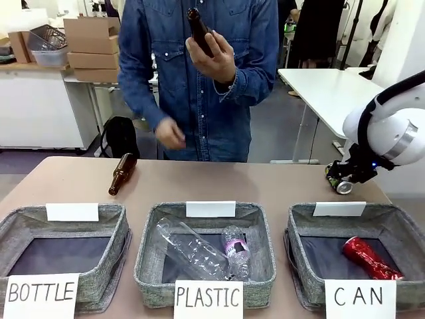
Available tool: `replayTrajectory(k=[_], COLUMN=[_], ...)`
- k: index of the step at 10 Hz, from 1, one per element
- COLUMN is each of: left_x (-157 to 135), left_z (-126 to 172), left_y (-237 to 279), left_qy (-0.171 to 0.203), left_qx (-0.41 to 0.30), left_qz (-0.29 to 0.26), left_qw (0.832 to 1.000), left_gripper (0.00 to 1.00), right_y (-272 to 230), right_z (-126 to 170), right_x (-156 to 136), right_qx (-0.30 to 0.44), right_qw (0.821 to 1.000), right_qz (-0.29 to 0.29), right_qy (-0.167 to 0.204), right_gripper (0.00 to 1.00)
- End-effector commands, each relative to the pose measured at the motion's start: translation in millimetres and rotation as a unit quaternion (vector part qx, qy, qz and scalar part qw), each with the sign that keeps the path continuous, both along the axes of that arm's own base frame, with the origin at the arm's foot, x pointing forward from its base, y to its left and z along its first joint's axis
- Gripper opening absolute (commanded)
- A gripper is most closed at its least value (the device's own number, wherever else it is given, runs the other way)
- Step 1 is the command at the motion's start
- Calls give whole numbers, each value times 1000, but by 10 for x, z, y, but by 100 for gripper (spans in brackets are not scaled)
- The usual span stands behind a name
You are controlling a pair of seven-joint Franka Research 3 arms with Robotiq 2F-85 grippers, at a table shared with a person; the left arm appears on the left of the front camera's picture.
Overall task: Sort the can waste into the basket.
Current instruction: Pick up the can waste from the table and place it in the right Fabric basket.
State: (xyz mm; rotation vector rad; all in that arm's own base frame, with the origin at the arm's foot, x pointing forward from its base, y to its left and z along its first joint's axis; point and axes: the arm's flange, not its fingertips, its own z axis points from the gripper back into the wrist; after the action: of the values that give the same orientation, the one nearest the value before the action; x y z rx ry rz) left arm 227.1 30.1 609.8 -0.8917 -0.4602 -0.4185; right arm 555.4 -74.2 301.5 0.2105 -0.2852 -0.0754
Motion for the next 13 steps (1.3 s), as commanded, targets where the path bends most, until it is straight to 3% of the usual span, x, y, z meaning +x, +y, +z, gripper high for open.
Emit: replayTrajectory(k=[1, 5, 7, 8, 10, 13], left_x=[4, 4, 4, 4, 4, 4], left_z=[9, 9, 9, 9, 9, 9], left_y=[-1, -1, -1, -1, -1, -1], left_qy=[-9, -9, -9, -9, -9, -9], left_qx=[-12, -12, -12, -12, -12, -12], left_qz=[-9, -9, -9, -9, -9, -9], left_qw=[1000, 1000, 1000, 1000, 1000, 1000], left_gripper=[100, 100, 100, 100, 100, 100], right_y=[-55, 8, 151, 214, 241, 296], right_z=[-27, 46, 614, 1041, 1586, 2245], right_x=[16, -41, -327, -555, -988, -1926], right_qx=[20, 22, 2, 25, -5, 7], right_qw=[1000, 999, 998, 999, 999, 990], right_qz=[20, 27, 50, 43, 27, 115], right_qy=[-7, -1, -29, -5, 39, 76], right_gripper=[0, 0, 0, 0, 0, 0])
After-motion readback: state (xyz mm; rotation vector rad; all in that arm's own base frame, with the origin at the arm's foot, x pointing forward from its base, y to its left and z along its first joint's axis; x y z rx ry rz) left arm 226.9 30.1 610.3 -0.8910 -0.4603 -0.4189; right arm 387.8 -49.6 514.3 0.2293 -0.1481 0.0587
